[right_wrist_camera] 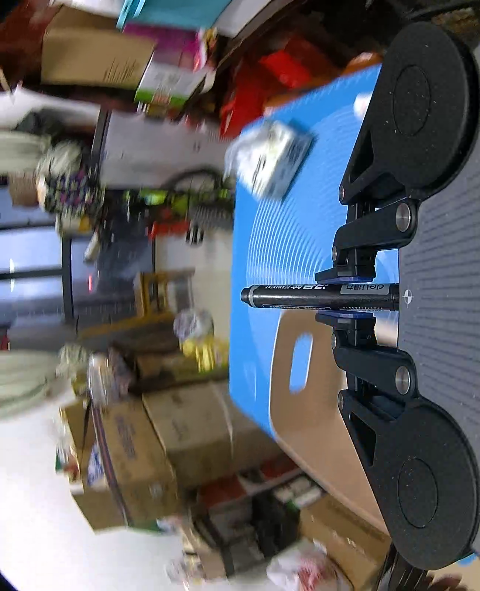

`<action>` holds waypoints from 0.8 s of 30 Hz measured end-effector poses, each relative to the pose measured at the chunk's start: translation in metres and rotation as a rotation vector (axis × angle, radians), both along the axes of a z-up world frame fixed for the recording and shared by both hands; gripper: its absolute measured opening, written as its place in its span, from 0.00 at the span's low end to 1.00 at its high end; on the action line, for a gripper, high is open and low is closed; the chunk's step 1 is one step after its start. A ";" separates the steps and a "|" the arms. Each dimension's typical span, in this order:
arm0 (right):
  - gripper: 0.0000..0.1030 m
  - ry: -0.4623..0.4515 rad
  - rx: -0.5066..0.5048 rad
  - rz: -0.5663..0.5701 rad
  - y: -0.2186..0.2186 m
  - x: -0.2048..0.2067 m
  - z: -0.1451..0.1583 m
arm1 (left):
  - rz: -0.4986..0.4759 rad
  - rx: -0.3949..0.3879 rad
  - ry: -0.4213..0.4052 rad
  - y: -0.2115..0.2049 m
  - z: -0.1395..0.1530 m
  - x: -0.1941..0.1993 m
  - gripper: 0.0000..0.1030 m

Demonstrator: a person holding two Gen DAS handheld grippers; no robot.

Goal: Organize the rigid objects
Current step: 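Carry the black marker into the bin and release it beside the knife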

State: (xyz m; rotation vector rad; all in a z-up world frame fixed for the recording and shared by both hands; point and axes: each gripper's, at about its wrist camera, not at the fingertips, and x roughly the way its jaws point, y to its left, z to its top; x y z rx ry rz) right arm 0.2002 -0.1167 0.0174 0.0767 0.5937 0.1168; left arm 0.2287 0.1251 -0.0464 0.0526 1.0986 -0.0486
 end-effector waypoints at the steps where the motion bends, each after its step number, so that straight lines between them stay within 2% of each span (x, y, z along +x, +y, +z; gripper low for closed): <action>1: 0.24 0.009 0.008 0.024 0.009 0.004 -0.001 | 0.000 0.001 0.000 0.000 0.000 0.000 0.06; 9: 0.24 0.127 0.032 0.211 0.082 0.026 -0.030 | -0.001 0.001 0.000 0.001 0.000 0.000 0.06; 12: 0.24 0.169 0.002 0.255 0.100 0.033 -0.044 | -0.001 0.002 0.000 0.001 0.001 0.000 0.06; 19: 0.23 0.326 0.040 0.311 0.116 0.056 -0.068 | -0.001 0.006 0.000 0.000 0.000 0.000 0.06; 24: 0.23 0.410 0.027 0.294 0.116 0.063 -0.087 | -0.002 0.009 -0.001 0.000 0.001 0.001 0.06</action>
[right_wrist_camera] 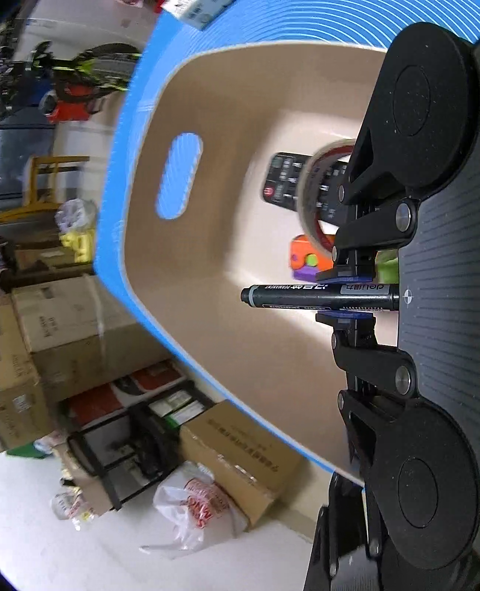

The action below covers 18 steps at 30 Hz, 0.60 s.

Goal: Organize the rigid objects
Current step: 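Carry the black marker into the bin and release it beside the knife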

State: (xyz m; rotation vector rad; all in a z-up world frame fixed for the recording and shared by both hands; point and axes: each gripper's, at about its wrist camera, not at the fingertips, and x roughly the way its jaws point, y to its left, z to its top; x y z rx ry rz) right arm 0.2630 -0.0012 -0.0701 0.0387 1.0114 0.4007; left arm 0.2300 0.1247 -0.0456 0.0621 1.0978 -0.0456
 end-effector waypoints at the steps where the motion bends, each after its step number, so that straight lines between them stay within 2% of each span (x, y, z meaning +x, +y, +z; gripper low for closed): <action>1: 0.23 0.015 -0.014 -0.003 0.001 0.001 -0.004 | 0.000 0.001 0.000 -0.001 0.000 0.000 0.06; 4: 0.23 0.062 -0.029 -0.017 0.001 0.004 -0.015 | -0.001 0.004 0.000 -0.002 -0.001 0.001 0.06; 8: 0.24 0.073 -0.038 -0.022 -0.002 0.007 -0.016 | -0.001 0.005 -0.001 -0.003 -0.001 0.001 0.06; 10: 0.25 0.067 -0.006 -0.033 -0.008 0.005 -0.014 | -0.001 0.006 -0.001 -0.003 -0.001 0.000 0.06; 13: 0.42 0.010 0.058 -0.053 -0.025 -0.001 0.001 | 0.000 0.007 -0.001 -0.003 -0.001 0.001 0.06; 18: 0.53 -0.137 0.089 -0.103 -0.066 -0.016 0.040 | 0.000 0.010 -0.001 -0.004 -0.002 0.002 0.07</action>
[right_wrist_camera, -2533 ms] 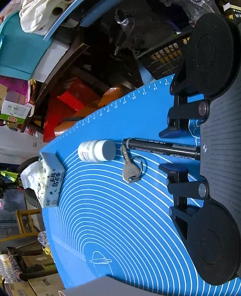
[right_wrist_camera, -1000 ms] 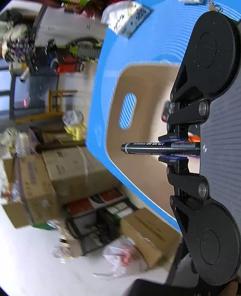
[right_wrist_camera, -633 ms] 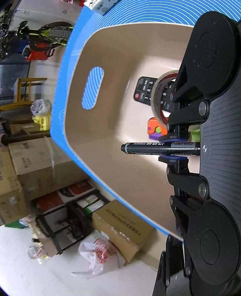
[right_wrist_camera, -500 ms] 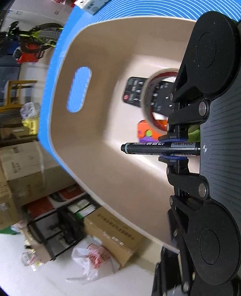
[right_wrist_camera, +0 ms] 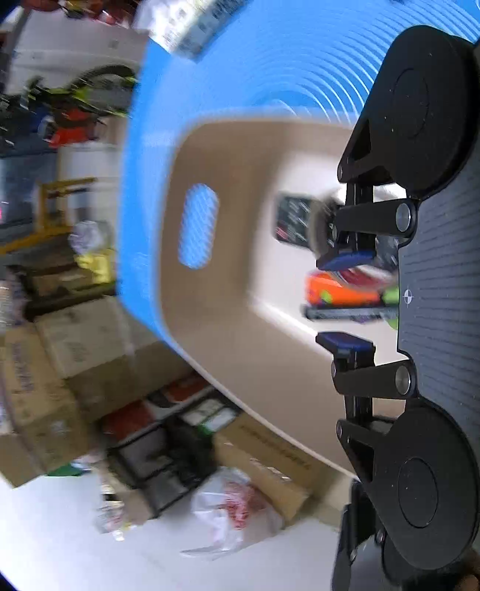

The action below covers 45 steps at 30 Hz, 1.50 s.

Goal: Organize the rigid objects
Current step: 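Carry the black marker into the bin and release it beside the knife, then return the right gripper and grasp the white pill bottle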

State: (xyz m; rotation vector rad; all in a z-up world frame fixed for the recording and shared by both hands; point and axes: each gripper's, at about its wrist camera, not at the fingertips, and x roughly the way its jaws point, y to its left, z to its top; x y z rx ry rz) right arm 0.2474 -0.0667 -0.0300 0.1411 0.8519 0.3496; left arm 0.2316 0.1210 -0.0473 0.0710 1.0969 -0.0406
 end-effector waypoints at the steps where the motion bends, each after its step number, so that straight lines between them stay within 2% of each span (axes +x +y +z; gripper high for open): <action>1: 0.55 -0.030 -0.001 -0.017 -0.010 -0.003 0.007 | 0.000 0.000 0.000 0.000 0.000 -0.001 0.07; 3: 0.56 -0.088 -0.015 -0.070 -0.033 -0.008 0.021 | 0.000 0.001 0.000 0.000 0.000 -0.001 0.07; 5: 0.63 -0.136 -0.047 -0.130 -0.057 -0.013 0.028 | 0.000 0.001 -0.001 0.000 0.000 -0.001 0.07; 10: 0.76 -0.184 -0.195 -0.295 -0.119 -0.010 0.015 | 0.000 0.002 0.000 0.001 0.000 -0.002 0.07; 13: 0.79 -0.128 -0.267 -0.387 -0.154 -0.002 -0.009 | -0.001 0.004 0.000 0.001 0.000 -0.001 0.07; 18: 0.80 -0.049 -0.348 -0.471 -0.192 0.007 -0.047 | -0.001 0.004 0.000 0.002 0.000 -0.002 0.07; 22: 0.80 -0.009 -0.374 -0.498 -0.206 0.013 -0.071 | -0.001 0.009 0.001 0.002 0.000 -0.002 0.07; 26: 0.80 0.012 -0.372 -0.531 -0.210 0.015 -0.086 | -0.002 0.011 0.001 0.003 0.000 -0.002 0.07; 30: 0.79 0.017 -0.423 -0.558 -0.214 0.021 -0.097 | -0.001 0.011 0.001 0.001 0.000 -0.003 0.07; 33: 0.76 0.032 -0.387 -0.585 -0.222 0.022 -0.103 | -0.002 0.012 0.001 0.001 0.000 -0.003 0.08; 35: 0.62 0.044 -0.353 -0.604 -0.228 0.021 -0.106 | -0.002 0.012 0.001 0.001 0.001 -0.003 0.08; 36: 0.59 0.051 -0.347 -0.619 -0.230 0.021 -0.107 | -0.002 0.012 0.001 0.001 0.001 -0.003 0.08; 37: 0.47 0.058 -0.346 -0.628 -0.232 0.020 -0.109 | -0.002 0.012 0.001 0.001 0.001 -0.003 0.08; 38: 0.47 0.062 -0.347 -0.631 -0.232 0.020 -0.109 | -0.002 0.012 0.001 0.001 0.001 -0.003 0.08; 39: 0.42 0.060 -0.343 -0.627 -0.232 0.020 -0.110 | -0.002 0.012 0.001 0.001 0.001 -0.003 0.08; 45: 0.42 0.024 -0.358 -0.602 -0.224 0.012 -0.101 | -0.002 0.012 0.001 0.001 0.000 -0.003 0.08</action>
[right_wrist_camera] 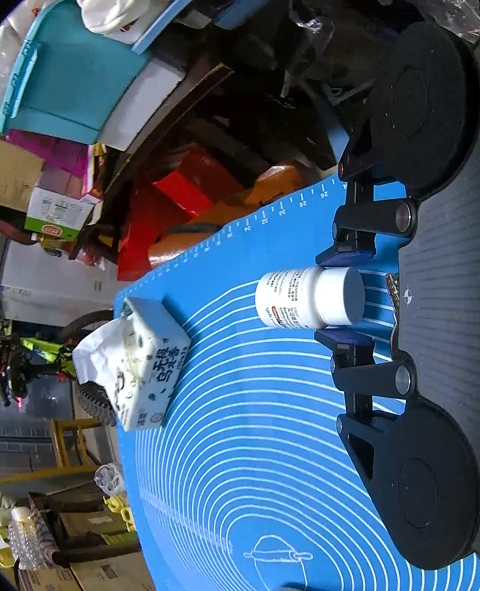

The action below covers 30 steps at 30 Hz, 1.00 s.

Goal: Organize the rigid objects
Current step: 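Return the right gripper and grasp the white pill bottle, then carry the white pill bottle into the bin and release it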

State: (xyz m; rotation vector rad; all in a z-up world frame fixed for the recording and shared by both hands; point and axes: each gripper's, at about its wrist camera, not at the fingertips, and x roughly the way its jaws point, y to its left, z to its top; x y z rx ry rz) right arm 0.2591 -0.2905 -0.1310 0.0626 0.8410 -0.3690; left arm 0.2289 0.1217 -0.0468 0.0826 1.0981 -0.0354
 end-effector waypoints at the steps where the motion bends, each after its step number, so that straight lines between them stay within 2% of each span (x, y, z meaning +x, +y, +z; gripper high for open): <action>1: 0.42 -0.013 0.005 0.005 0.002 -0.002 0.004 | 0.000 0.000 0.000 0.000 0.000 0.000 0.08; 9: 0.42 -0.138 0.054 0.088 0.030 -0.016 0.055 | 0.000 0.000 0.000 0.000 0.000 0.000 0.07; 19: 0.42 -0.308 0.105 0.308 0.112 -0.033 0.121 | 0.000 -0.001 0.000 0.000 0.000 0.000 0.07; 24: 0.42 -0.322 0.138 0.435 0.154 -0.033 0.133 | 0.000 -0.001 0.000 0.000 0.000 0.000 0.07; 30: 0.42 -0.254 0.163 0.538 0.204 -0.027 0.124 | 0.000 -0.001 0.000 0.000 0.000 0.000 0.07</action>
